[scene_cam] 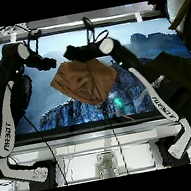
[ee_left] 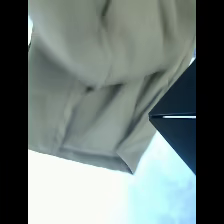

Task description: Fold the clothes and pants, and hang the long-sleeved shirts on hangers.

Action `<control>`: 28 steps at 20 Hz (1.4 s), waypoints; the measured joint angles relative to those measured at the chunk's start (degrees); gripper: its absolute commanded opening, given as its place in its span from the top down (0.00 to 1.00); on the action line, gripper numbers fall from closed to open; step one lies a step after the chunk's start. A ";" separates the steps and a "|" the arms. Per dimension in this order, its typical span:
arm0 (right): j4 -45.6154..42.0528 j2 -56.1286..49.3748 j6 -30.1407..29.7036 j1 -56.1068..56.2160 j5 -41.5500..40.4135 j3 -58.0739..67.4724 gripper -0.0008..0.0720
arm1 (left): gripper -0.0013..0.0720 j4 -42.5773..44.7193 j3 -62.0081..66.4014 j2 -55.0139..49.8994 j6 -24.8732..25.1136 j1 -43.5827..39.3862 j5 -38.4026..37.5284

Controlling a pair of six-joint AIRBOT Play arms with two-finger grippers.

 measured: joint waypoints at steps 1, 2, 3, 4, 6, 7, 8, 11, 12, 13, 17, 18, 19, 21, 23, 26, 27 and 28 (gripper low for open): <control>-0.81 -0.11 -0.79 -0.33 -0.74 0.83 0.41 | 0.96 0.09 0.00 0.11 0.00 0.55 -0.42; -1.81 -0.13 -1.44 -1.44 0.13 1.97 0.41 | 0.96 0.11 0.00 0.17 0.00 1.01 -0.96; -2.69 0.07 -1.90 -3.34 3.28 3.23 0.41 | 0.97 0.13 0.00 0.28 0.00 1.36 -1.36; -3.58 0.42 -2.25 -5.64 6.84 4.33 0.41 | 0.96 0.11 0.00 0.35 0.00 1.66 -1.68; -5.31 1.46 -2.73 -11.41 16.94 5.75 0.39 | 0.97 0.13 0.00 0.37 0.00 2.10 -2.12; -6.29 1.95 -2.84 -14.45 23.39 5.99 0.35 | 0.97 0.13 0.00 0.39 0.00 2.19 -2.25; -6.97 2.32 -2.95 -16.98 29.66 5.84 0.32 | 0.96 0.13 0.00 0.39 0.00 2.27 -2.34; -9.75 3.67 -3.17 -22.60 44.50 1.01 0.22 | 0.96 0.13 0.00 0.39 0.00 2.43 -2.64; -10.25 4.37 -3.23 -23.47 45.59 -2.14 0.21 | 0.96 0.11 0.00 0.39 -0.02 2.43 -2.71; -10.29 5.20 -3.28 -24.00 45.31 -6.43 0.21 | 0.96 0.09 0.00 0.39 -0.02 2.43 -2.75; -2.27 7.26 -3.15 -23.93 31.47 -27.80 0.05 | 0.96 0.02 0.00 0.39 -0.22 2.43 -2.89; 2.91 7.52 -3.28 -23.63 26.05 -33.62 0.05 | 0.96 -0.04 0.00 0.39 -0.22 2.43 -2.91; 8.52 7.61 -4.35 -23.32 21.44 -38.51 0.05 | 0.96 -0.07 0.00 0.39 -0.22 2.43 -2.91; 20.55 7.89 -9.11 -22.91 14.60 -46.60 0.05 | 0.96 -0.07 0.00 0.39 -0.22 2.43 -2.93; 29.18 7.96 -13.53 -22.69 10.16 -51.32 0.05 | 0.97 -0.07 0.00 0.39 -0.22 2.43 -2.93; 37.66 8.07 -18.01 -22.43 7.43 -54.55 0.05 | 0.96 -0.07 0.00 0.37 -0.22 2.43 -2.95; 39.28 8.11 -19.15 -22.14 6.71 -55.08 0.05 | 0.97 -0.07 0.00 0.39 -0.22 2.43 -2.93; 40.81 8.11 -20.06 -21.68 5.70 -55.49 0.05 | 0.96 -0.09 0.00 0.37 -0.22 2.43 -2.93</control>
